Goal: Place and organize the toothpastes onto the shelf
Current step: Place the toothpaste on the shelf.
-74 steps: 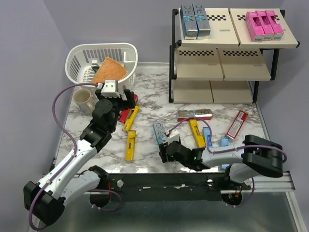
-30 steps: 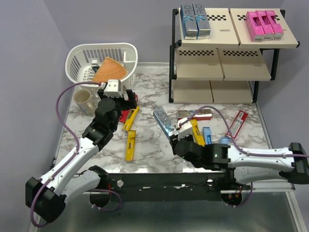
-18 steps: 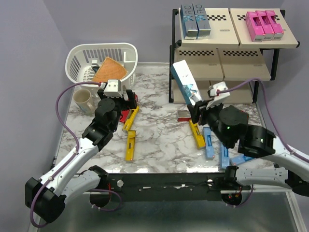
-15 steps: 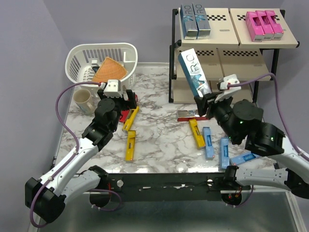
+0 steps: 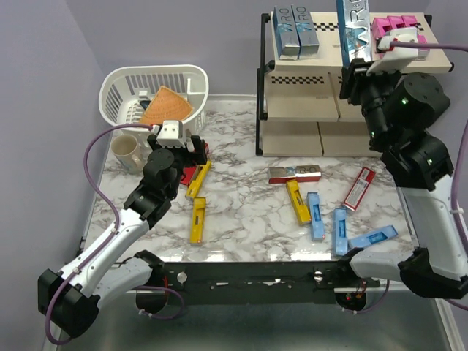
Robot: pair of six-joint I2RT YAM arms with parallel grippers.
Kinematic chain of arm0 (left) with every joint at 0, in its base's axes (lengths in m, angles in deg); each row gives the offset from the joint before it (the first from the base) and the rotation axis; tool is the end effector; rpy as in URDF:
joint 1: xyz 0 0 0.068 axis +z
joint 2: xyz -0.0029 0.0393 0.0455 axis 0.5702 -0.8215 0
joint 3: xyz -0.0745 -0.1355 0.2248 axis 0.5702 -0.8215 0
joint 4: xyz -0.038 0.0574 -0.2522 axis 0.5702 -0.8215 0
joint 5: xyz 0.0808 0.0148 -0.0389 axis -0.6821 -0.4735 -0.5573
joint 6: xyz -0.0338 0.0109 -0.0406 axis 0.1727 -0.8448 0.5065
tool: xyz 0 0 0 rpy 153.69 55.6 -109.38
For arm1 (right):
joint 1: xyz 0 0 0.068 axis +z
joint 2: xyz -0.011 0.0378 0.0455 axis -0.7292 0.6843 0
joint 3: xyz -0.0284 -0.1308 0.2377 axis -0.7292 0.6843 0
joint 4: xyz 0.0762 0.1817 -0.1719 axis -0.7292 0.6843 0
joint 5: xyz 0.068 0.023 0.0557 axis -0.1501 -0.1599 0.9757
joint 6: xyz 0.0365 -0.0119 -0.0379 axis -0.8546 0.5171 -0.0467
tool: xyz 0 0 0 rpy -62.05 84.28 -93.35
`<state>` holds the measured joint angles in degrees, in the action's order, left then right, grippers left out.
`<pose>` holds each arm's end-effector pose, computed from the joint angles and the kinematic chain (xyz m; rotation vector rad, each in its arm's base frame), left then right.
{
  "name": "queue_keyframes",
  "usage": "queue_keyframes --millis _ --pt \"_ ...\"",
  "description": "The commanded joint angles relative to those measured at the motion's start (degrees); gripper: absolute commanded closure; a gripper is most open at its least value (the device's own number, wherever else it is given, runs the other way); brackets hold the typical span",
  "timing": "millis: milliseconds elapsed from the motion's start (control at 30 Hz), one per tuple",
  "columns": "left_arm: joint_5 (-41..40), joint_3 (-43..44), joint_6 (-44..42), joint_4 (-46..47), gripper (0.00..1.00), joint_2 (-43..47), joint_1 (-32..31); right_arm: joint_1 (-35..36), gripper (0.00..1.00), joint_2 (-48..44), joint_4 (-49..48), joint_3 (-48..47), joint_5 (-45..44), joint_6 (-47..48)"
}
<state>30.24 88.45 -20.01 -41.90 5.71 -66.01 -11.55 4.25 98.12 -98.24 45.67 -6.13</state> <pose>0.1934 -0.1016 0.3359 -0.0338 1.6400 -0.2729 0.1618 0.0913 0.5706 -0.1222 1.4397 -0.0546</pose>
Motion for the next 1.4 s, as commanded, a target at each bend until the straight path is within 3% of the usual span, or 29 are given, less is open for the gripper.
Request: queue_keyframes --millis 0,300,667,1033,1367 --pt "0.6 1.5 -0.8 0.2 0.01 1.1 -0.2 -8.6 0.59 8.0 1.9 -7.9 11.5 1.1" --pt "0.5 1.7 -1.6 0.4 0.01 1.2 -0.2 -18.8 0.57 22.3 7.3 -22.4 20.6 -1.6" --pt "0.5 1.7 -2.1 0.7 0.01 1.2 -0.2 -23.1 0.50 31.0 7.4 -25.4 25.4 -4.3" --pt "1.3 1.6 -2.1 0.7 0.01 1.3 -0.2 -23.8 0.27 29.0 4.9 -21.8 25.4 -6.5" --pt "1.6 1.7 -1.9 0.6 0.01 1.5 -0.2 -23.8 0.28 20.9 -1.7 -10.5 26.7 -7.7"
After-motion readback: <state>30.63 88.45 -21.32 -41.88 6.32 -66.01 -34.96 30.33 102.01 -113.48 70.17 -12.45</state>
